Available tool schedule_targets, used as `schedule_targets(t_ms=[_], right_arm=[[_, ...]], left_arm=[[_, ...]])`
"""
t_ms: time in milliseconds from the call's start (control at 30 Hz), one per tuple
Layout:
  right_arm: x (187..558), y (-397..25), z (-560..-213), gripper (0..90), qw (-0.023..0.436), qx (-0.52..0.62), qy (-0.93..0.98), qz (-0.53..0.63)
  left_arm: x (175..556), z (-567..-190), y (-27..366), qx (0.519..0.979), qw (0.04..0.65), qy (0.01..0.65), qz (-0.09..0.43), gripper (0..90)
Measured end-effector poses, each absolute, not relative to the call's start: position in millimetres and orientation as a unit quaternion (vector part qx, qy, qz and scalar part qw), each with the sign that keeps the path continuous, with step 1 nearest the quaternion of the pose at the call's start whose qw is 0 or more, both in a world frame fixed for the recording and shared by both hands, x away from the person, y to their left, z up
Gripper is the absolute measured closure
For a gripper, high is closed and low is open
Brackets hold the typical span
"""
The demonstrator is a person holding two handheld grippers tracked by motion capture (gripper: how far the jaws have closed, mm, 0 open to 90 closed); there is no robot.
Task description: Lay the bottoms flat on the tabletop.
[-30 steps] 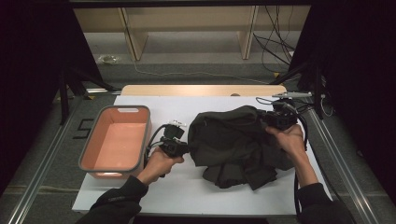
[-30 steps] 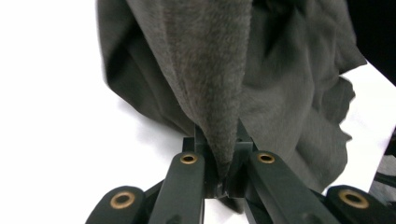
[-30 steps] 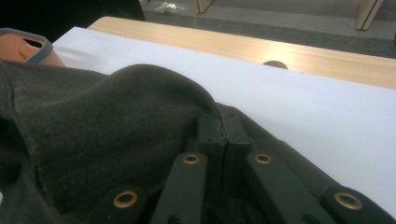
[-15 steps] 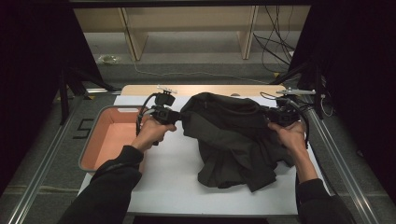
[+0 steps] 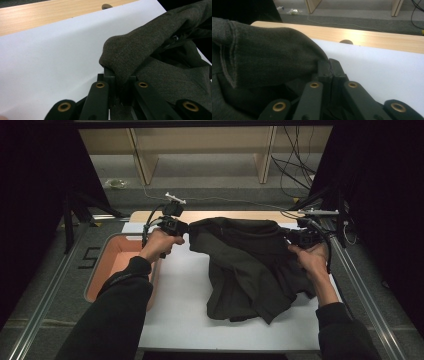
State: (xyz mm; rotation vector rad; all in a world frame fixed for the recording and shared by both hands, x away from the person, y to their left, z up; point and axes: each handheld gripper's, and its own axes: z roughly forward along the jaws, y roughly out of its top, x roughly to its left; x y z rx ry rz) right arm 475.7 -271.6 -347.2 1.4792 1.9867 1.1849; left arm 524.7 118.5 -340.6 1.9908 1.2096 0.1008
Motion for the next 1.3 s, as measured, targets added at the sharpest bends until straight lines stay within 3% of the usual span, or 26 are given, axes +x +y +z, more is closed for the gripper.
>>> schedule_targets(t_ms=[633,1033,1300], right_arm=[[507.1,-279.8,-343.8,89.6,0.212,0.566,0.693,0.393],[504.2,-284.6,-327.9,89.7,0.229,0.563,0.686,0.401],[503.0,-290.9,-335.1,89.6,0.237,0.573,0.683,0.388]], left_arm=[[536.7,-358.4,104.7,0.76,0.408,0.504,0.035,78.7],[545.3,-331.5,101.2,0.751,0.424,0.503,0.063,85.7],[545.8,-340.0,89.3,0.753,0.415,0.508,0.059,79.1]])
